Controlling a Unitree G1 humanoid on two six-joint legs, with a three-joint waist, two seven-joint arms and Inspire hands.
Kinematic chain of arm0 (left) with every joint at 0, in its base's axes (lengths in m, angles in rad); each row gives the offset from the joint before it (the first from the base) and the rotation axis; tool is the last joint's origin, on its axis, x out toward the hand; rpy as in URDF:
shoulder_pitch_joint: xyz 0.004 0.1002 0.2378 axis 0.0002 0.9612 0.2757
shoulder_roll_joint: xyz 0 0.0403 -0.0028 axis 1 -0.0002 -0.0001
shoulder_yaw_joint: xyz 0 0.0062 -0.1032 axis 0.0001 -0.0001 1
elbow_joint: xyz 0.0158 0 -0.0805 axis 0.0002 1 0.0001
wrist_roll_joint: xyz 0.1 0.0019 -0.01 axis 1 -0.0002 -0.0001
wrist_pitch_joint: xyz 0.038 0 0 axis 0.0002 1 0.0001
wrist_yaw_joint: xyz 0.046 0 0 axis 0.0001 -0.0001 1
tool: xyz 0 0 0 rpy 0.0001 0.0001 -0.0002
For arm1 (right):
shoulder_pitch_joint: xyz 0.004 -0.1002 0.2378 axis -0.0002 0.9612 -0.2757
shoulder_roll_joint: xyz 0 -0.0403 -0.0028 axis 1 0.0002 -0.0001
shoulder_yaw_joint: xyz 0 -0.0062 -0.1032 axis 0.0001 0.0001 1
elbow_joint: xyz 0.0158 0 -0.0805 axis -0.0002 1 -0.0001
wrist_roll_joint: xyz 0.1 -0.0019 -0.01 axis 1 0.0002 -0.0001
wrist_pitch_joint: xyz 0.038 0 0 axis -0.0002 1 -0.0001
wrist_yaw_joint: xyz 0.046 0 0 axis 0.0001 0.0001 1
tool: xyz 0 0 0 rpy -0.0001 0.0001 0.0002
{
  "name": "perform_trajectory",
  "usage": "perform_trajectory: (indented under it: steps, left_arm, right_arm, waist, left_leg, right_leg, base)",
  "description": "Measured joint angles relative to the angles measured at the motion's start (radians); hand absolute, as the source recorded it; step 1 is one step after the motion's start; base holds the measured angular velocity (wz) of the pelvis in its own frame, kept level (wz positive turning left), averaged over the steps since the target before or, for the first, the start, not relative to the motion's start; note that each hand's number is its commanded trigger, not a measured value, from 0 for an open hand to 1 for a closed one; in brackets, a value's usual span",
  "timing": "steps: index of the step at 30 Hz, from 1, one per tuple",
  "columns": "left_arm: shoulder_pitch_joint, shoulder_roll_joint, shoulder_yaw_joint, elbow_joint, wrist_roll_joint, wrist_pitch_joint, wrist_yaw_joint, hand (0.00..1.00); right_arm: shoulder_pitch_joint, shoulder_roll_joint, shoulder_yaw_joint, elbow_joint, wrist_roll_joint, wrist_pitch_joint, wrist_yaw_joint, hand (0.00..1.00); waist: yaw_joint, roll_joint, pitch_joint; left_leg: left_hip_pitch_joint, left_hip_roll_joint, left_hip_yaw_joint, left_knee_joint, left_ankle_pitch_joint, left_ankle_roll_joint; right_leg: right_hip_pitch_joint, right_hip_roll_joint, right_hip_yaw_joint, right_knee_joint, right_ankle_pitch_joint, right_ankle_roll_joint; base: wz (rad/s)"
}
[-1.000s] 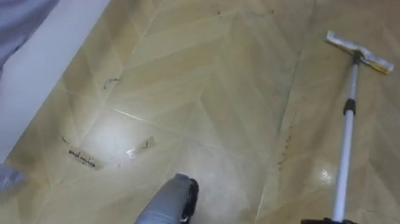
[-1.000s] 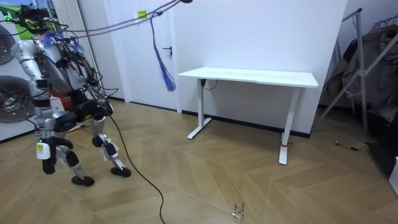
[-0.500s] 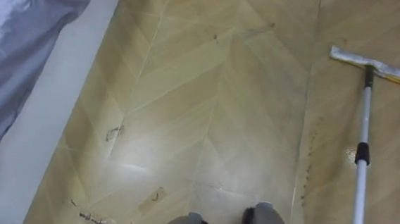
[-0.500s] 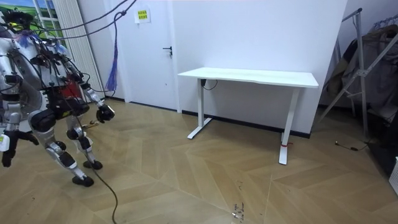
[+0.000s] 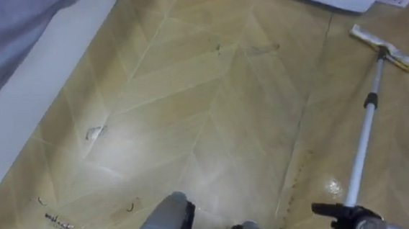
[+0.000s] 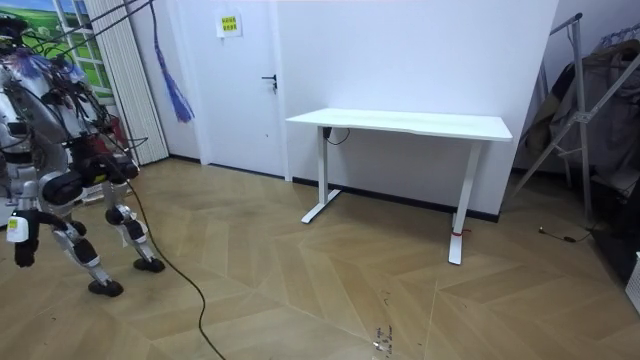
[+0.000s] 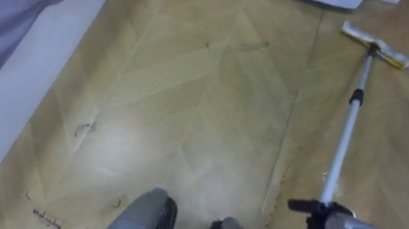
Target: Mop floor
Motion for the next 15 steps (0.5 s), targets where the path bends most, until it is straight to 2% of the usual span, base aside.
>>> perform_trajectory:
  steps: [2,3,5,7,11,14,15]
  left_arm:
    - [-0.023,-0.005,0.003,0.004,0.028,-0.001,-0.013,0.0]
    - [-0.03,-0.009,0.004,0.008,0.045,-0.003,-0.013,0.0]
    - [-0.039,-0.02,0.003,0.017,0.073,-0.014,-0.018,0.0]
    - [-0.04,-0.041,0.044,0.041,0.084,-0.02,-0.03,0.0]
    - [-0.031,-0.047,0.063,0.076,0.132,-0.015,-0.032,0.0]
    - [-0.033,-0.05,0.065,0.105,0.177,-0.016,-0.025,0.0]
    - [-0.035,-0.05,0.065,0.111,0.176,-0.016,-0.023,0.0]
  right_arm:
    - [0.094,-0.001,0.03,0.015,-0.013,-0.026,0.025,1.0]
    - [0.112,-0.001,0.034,0.034,-0.02,-0.031,0.03,1.0]
    - [0.181,-0.001,0.037,0.075,-0.086,-0.04,0.029,1.0]
    - [0.272,0.017,0.037,0.095,-0.198,-0.029,-0.002,1.0]
    - [0.392,0.077,0.038,0.097,-0.254,-0.013,-0.011,1.0]
    - [0.417,0.107,0.033,0.094,-0.327,-0.013,0.0,1.0]
    - [0.416,0.108,0.03,0.094,-0.334,-0.013,0.002,1.0]
  waist:
    - [-0.006,0.022,-0.0024]
    - [-0.009,0.028,-0.0021]
    - [-0.032,0.055,-0.008]
    - [-0.046,0.091,-0.017]
    - [-0.084,0.096,-0.0194]
    - [-0.118,0.08,-0.0231]
    - [-0.123,0.076,-0.0228]
  left_leg:
    - [0.052,-0.021,-0.009,-0.028,-0.008,0.016]
    - [0.064,-0.032,-0.012,-0.036,-0.009,0.019]
    - [0.097,-0.049,-0.01,-0.054,-0.016,0.036]
    - [0.145,-0.049,0.0,-0.064,-0.034,0.047]
    - [0.252,-0.049,0.011,-0.133,-0.037,0.053]
    - [0.355,-0.046,0.029,-0.258,0.003,0.047]
    - [0.375,-0.045,0.031,-0.281,0.013,0.045]
  right_leg:
    - [0.064,-0.024,-0.014,-0.034,-0.001,0.009]
    - [0.075,-0.031,-0.014,-0.037,-0.001,0.011]
    - [0.101,-0.05,-0.027,-0.029,0.001,0.015]
    - [0.129,-0.063,-0.044,-0.014,0.022,0.047]
    - [0.218,-0.071,-0.045,-0.081,0.032,0.051]
    - [0.348,-0.067,-0.062,-0.274,0.045,0.051]
    - [0.366,-0.067,-0.065,-0.3,0.056,0.048]
  base:
    - [0.19]
    - [0.28]
    - [0.15]
    - [-0.2]
    - [-0.18]
    - [-0.22]
    - [-0.14]
